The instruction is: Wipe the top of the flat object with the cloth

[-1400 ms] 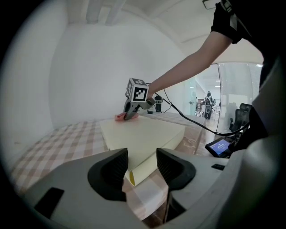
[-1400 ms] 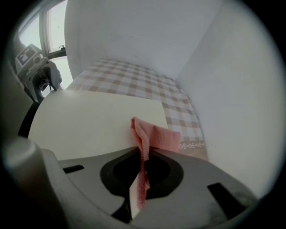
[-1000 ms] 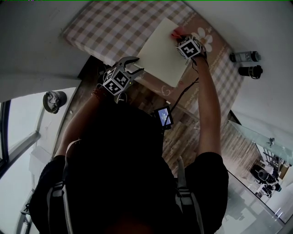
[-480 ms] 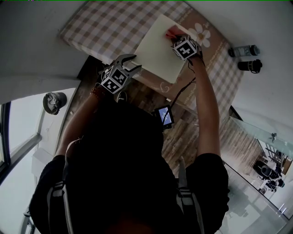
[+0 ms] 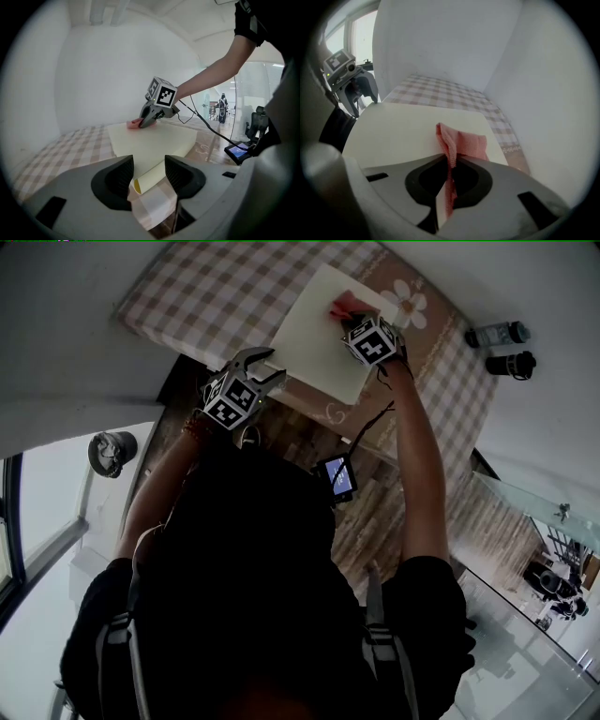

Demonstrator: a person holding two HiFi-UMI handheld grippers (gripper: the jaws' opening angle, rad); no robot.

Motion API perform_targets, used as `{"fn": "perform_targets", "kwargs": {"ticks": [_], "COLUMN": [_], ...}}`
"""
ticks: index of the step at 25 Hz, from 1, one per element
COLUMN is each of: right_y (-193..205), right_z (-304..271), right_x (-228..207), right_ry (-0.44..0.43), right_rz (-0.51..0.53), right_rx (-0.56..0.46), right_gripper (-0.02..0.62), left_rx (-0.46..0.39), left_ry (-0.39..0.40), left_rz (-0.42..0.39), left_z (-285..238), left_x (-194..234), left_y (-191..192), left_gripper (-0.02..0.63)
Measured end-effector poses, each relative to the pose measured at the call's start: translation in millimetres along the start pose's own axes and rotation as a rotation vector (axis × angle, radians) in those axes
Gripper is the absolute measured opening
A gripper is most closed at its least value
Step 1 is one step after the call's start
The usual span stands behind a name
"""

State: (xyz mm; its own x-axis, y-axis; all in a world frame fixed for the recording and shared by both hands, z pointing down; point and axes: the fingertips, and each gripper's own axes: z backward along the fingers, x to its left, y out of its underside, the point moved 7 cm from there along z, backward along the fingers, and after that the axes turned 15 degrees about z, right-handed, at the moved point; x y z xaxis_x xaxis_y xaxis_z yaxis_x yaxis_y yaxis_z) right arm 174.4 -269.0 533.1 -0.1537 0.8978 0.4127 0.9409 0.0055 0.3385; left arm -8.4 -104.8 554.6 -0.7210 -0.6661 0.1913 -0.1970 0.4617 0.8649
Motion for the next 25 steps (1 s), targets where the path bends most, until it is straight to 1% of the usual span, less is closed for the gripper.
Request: {"fn": "perform_targets", "kwargs": {"ticks": [3, 4, 8, 12, 13, 16, 20, 25], "right_y": [1.9, 2.9, 0.1, 1.4, -1.0, -7.9, -12.3, -21.1], "right_z": [-8.9, -6.4, 12.5, 8.1, 9.9, 21.8, 26.3, 33.5], "right_x": [-23.8, -19.9, 26.1, 14.8, 18.9, 50.7, 67.5, 85.2], "right_ry": [-0.019, -0.024, -0.024, -0.032, -0.034, -0.033, -0.038, -0.055], "right_rz": [-0.025, -0.026, -0.011, -0.019, -0.016, -0.016, -0.043, 0.003], "right_rx": [-0.022, -0.030, -0.043, -0.064, -0.069, -0.082, -0.113, -0.142], "right_gripper": [0.015, 0.015, 0.015, 0.015, 0.015, 0.015, 0.015, 0.017], "left_rx": [0.007, 0.007, -0.001, 0.007, 0.009, 0.018, 0.017, 0.025], "left_ry": [0.005, 0.005, 0.001, -0.001, -0.004, 0.002, 0.007, -0.001], "left_rz": [0.002, 0.001, 0.001, 0.000, 0.003, 0.019, -0.001, 0.007], "left_z": [-20.0, -20.2, 0.7, -14.2, -11.7, 6.3, 8.5, 8.1], "left_x": [19.0, 16.6, -9.2, 2.1, 1.6, -10.6, -10.9, -10.7], "left_y": [-20.2, -20.1, 3.1, -10.1, -10.0, 2.6, 6.5, 7.8], "left_gripper": [0.229, 0.229, 0.229, 0.229, 0.229, 0.236, 0.236, 0.236]}}
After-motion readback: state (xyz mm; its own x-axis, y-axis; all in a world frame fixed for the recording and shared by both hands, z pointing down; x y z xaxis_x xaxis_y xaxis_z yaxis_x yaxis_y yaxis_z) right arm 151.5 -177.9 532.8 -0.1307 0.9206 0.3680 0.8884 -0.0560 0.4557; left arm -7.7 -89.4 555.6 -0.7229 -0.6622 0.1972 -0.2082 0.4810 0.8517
